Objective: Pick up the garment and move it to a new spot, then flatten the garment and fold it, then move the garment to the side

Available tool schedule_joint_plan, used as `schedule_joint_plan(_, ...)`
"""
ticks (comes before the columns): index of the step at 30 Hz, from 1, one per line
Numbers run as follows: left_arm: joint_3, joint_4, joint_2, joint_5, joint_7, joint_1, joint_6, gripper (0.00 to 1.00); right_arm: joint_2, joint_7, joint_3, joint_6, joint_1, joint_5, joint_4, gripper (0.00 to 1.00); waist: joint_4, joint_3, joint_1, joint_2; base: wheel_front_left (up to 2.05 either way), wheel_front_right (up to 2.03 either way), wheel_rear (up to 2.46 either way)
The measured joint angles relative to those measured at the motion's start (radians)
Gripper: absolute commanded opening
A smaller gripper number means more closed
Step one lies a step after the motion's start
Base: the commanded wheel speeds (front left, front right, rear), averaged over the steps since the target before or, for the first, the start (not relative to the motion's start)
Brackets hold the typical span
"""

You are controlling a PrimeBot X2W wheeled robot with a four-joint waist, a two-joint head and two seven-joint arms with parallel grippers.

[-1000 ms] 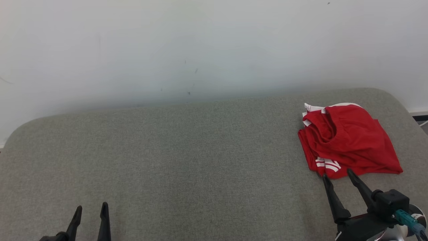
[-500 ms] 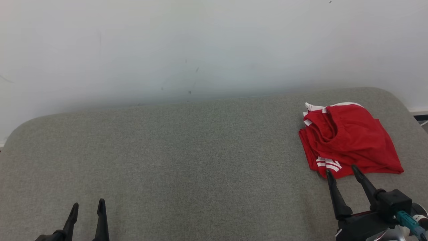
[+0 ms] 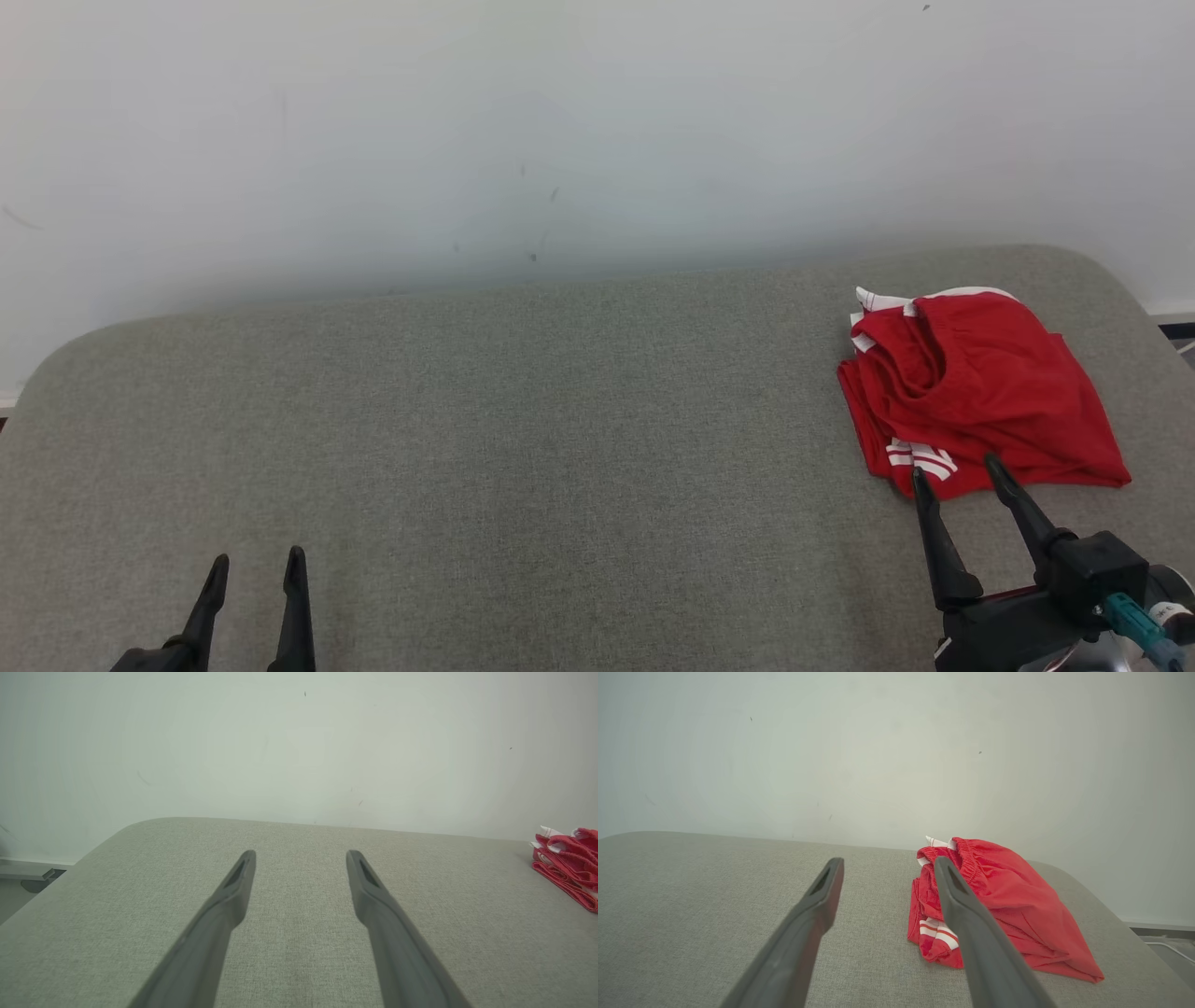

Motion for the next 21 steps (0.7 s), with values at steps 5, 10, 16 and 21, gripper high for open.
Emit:
schedule_joint_plan(5,-0.002,-0.011,0.002,0.018,0.000,0.000,0.006,1.00,0.005,0.000,-0.010,0.000,0.004,-0.022,-0.006,1.00,0.004,0.000,0.0000,0.0000,0.00,0.00,0.00)
schedule_joint_plan(10,-0.013,-0.017,0.008,0.052,0.000,0.000,0.007,1.00,0.008,0.000,-0.006,0.000,0.014,-0.056,-0.003,1.00,0.007,0.000,0.0000,0.0000,0.00,0.00,0.00)
schedule_joint_plan(16,-0.021,-0.025,0.011,0.082,0.000,0.000,0.014,1.00,0.010,0.000,-0.011,0.000,0.015,-0.062,0.002,1.00,0.009,-0.001,0.0000,0.0000,0.00,0.00,0.00)
schedule_joint_plan(21,-0.023,-0.028,0.010,0.086,0.000,0.000,0.016,1.00,0.015,0.000,-0.016,0.000,0.015,-0.077,0.002,1.00,0.009,-0.003,0.0000,0.0000,0.00,0.00,0.00)
